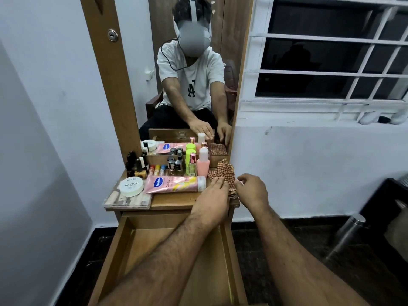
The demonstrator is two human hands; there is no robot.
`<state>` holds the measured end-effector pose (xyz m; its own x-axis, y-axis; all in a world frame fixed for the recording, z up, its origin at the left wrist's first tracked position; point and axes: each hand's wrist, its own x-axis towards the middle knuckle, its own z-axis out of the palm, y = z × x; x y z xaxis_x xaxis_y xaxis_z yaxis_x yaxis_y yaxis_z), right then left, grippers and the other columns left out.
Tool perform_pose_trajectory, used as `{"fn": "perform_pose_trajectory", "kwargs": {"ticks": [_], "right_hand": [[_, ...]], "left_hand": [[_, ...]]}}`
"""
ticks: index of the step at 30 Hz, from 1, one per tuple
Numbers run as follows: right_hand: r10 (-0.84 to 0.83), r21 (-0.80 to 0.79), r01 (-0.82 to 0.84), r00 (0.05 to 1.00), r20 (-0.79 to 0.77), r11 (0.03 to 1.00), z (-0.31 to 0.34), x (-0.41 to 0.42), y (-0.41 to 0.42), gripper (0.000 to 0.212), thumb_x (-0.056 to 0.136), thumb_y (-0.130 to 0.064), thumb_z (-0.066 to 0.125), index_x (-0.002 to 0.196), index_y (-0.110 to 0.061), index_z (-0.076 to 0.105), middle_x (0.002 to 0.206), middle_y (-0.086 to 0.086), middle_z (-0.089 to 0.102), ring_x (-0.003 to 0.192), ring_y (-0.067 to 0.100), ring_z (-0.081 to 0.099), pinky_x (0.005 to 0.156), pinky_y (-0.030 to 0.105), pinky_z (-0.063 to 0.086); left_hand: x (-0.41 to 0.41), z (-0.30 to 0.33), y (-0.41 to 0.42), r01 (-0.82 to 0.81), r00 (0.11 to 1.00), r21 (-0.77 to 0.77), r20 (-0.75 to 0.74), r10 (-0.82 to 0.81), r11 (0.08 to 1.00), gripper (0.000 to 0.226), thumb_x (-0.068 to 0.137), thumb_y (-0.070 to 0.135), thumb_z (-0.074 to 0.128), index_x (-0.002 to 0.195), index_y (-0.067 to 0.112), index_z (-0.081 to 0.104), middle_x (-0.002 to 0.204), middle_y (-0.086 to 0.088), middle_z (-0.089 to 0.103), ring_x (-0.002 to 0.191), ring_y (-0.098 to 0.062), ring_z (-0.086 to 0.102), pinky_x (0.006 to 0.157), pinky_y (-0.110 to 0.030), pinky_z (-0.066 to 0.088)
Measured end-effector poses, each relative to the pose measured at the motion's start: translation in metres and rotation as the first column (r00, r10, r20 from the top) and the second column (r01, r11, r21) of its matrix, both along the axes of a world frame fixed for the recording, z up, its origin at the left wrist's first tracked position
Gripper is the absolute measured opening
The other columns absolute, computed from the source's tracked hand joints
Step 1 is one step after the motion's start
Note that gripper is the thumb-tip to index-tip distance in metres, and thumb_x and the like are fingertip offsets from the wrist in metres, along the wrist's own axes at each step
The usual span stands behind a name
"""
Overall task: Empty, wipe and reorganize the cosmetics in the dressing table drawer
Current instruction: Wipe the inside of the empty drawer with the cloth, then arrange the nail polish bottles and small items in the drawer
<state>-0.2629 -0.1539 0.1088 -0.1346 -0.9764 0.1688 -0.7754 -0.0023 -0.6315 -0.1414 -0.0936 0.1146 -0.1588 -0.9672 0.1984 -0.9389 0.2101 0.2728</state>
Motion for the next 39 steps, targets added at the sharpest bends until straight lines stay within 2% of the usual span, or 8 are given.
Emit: {"fn": "perform_pose_trajectory", "kwargs": {"ticks": [4,11,16,24,29,34,37,39], "right_hand": [[0.047,-0.056,-0.051,0.997,-0.054,0.997,0.012,0.005,0.027,0.037,0.095,-0.033,0.060,0.127,-0.016,0.065,0.125,0.006,0.066,0.113,0.024,0.060,0.089,0.034,0.050],[0.243,-0.036,-0.256,0.948,-0.207,0.966,0.011,0.024,0.083,0.049,0.096,-0.046,0.054,0.138,-0.022,0.055,0.142,0.004,0.053,0.130,0.024,0.046,0.105,0.042,0.044],[0.342,0.051,-0.339,0.913,-0.222,0.939,0.002,0.052,0.125,0.055,0.093,-0.045,0.058,0.143,-0.024,0.049,0.149,0.006,0.044,0.136,0.026,0.038,0.111,0.044,0.038],[0.493,0.177,-0.463,0.845,-0.208,0.868,-0.031,0.099,0.166,0.054,0.092,-0.043,0.062,0.142,-0.026,0.048,0.147,-0.001,0.044,0.135,0.019,0.039,0.110,0.038,0.038],[0.489,0.113,-0.477,0.858,-0.154,0.872,-0.018,0.122,0.148,0.048,0.092,-0.040,0.064,0.137,-0.025,0.055,0.137,-0.003,0.054,0.127,0.016,0.048,0.106,0.037,0.044],[0.468,-0.019,-0.468,0.884,-0.010,0.884,0.009,0.157,0.110,0.038,0.089,-0.030,0.069,0.126,-0.019,0.065,0.122,-0.003,0.066,0.110,0.011,0.059,0.098,0.031,0.049],[0.464,-0.084,-0.458,0.884,0.066,0.885,0.021,0.177,0.083,0.029,0.090,-0.024,0.069,0.119,-0.017,0.068,0.109,-0.002,0.069,0.096,0.009,0.060,0.088,0.029,0.053],[0.443,-0.123,-0.431,0.892,0.090,0.894,0.024,0.189,0.062,0.023,0.090,-0.021,0.067,0.113,-0.016,0.070,0.102,-0.003,0.070,0.088,0.007,0.059,0.078,0.022,0.049]], "left_hand": [[0.016,0.012,0.030,0.019,1.000,-0.028,0.002,-0.019,0.999,0.058,0.103,0.031,0.044,0.155,0.013,0.025,0.163,-0.005,0.021,0.150,-0.017,0.016,0.120,-0.029,0.010],[0.068,0.013,0.097,-0.075,0.997,-0.044,0.029,0.076,0.996,0.059,0.099,0.051,0.044,0.150,0.022,0.036,0.158,0.000,0.033,0.145,-0.017,0.028,0.119,-0.036,0.024],[0.111,0.004,0.135,-0.187,0.982,-0.029,0.010,0.187,0.982,0.060,0.098,0.051,0.047,0.149,0.022,0.039,0.155,0.000,0.037,0.142,-0.018,0.034,0.116,-0.036,0.030],[0.157,-0.019,0.164,-0.293,0.956,0.014,-0.007,0.293,0.956,0.058,0.097,0.044,0.052,0.149,0.021,0.040,0.152,0.002,0.042,0.137,-0.016,0.041,0.113,-0.033,0.033],[0.180,-0.014,0.145,-0.352,0.933,0.000,-0.079,0.350,0.936,0.055,0.098,0.042,0.052,0.148,0.021,0.040,0.149,0.000,0.046,0.134,-0.019,0.045,0.109,-0.034,0.038],[0.200,0.003,0.103,-0.449,0.871,-0.085,-0.266,0.414,0.889,0.046,0.097,0.035,0.057,0.141,0.021,0.052,0.140,-0.002,0.057,0.122,-0.021,0.056,0.099,-0.033,0.046],[0.219,0.010,0.074,-0.490,0.830,-0.109,-0.363,0.424,0.865,0.037,0.096,0.030,0.060,0.132,0.020,0.061,0.129,0.001,0.065,0.114,-0.018,0.061,0.099,-0.033,0.048],[0.234,0.011,0.056,-0.532,0.796,-0.120,-0.407,0.448,0.838,0.032,0.095,0.030,0.062,0.126,0.022,0.065,0.119,0.004,0.070,0.107,-0.016,0.064,0.099,-0.041,0.049]]}}
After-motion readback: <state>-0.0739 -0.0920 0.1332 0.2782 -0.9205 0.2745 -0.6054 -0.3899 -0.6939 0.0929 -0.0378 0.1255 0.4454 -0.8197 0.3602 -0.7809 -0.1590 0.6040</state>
